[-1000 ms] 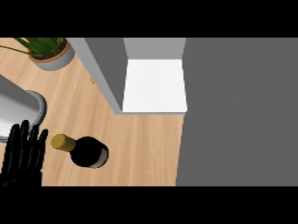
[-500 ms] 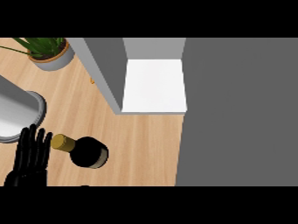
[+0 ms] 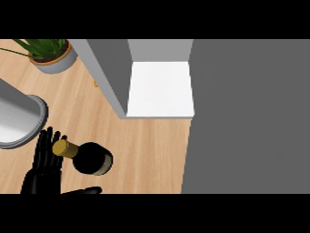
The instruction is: Pick up the wine, place it into the cabinet and close the cabinet
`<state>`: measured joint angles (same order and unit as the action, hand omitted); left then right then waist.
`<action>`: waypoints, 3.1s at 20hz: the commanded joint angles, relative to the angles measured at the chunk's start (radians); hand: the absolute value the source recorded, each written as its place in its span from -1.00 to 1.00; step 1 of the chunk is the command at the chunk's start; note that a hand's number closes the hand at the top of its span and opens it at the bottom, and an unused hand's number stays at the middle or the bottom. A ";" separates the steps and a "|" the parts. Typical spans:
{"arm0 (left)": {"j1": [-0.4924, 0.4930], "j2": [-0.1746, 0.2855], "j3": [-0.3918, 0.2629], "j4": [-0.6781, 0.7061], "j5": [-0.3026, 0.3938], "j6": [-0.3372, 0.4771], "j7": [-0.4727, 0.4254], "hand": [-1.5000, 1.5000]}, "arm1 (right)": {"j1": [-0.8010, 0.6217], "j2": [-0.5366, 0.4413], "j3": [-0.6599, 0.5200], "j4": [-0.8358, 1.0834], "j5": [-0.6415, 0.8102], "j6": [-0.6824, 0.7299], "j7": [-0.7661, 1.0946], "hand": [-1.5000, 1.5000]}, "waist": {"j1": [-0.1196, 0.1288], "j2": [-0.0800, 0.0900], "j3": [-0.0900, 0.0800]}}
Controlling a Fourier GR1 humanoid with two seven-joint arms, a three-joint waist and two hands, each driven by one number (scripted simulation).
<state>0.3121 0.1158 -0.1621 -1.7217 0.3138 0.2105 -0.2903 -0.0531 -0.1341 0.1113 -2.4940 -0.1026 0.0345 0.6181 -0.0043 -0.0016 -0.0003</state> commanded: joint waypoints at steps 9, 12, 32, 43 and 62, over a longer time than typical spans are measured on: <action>-0.005 -0.017 0.040 0.143 0.009 -0.101 -0.125 -1.00 | -0.024 -0.009 -0.106 -0.103 -0.140 0.022 0.064 -1.00 | 0.004 0.000 0.000; -0.054 -0.014 0.070 0.228 0.026 -0.138 -0.139 -1.00 | 0.045 0.047 0.039 -0.111 -0.003 0.015 0.032 -1.00 | 0.002 0.000 0.000; -0.215 -0.081 0.144 0.583 0.020 -0.211 -0.297 -1.00 | -0.046 0.019 -0.047 -0.124 -0.054 0.016 0.117 -1.00 | -0.001 0.001 0.000; -0.245 -0.070 0.117 0.592 0.054 -0.352 -0.277 1.00 | 0.005 0.020 -0.082 -0.106 -0.107 0.068 0.073 -1.00 | -0.001 0.001 0.000; -0.350 0.114 0.207 0.630 -0.076 -0.370 -0.414 1.00 | -0.007 0.029 -0.138 -0.064 -0.136 0.086 0.054 -1.00 | 0.001 0.001 0.001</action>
<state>-0.0066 0.2074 0.0180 -1.0790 0.2499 -0.1735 -0.6873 -0.0678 -0.0857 0.0503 -2.4893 -0.0950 0.1073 0.6486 -0.0044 -0.0017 0.0001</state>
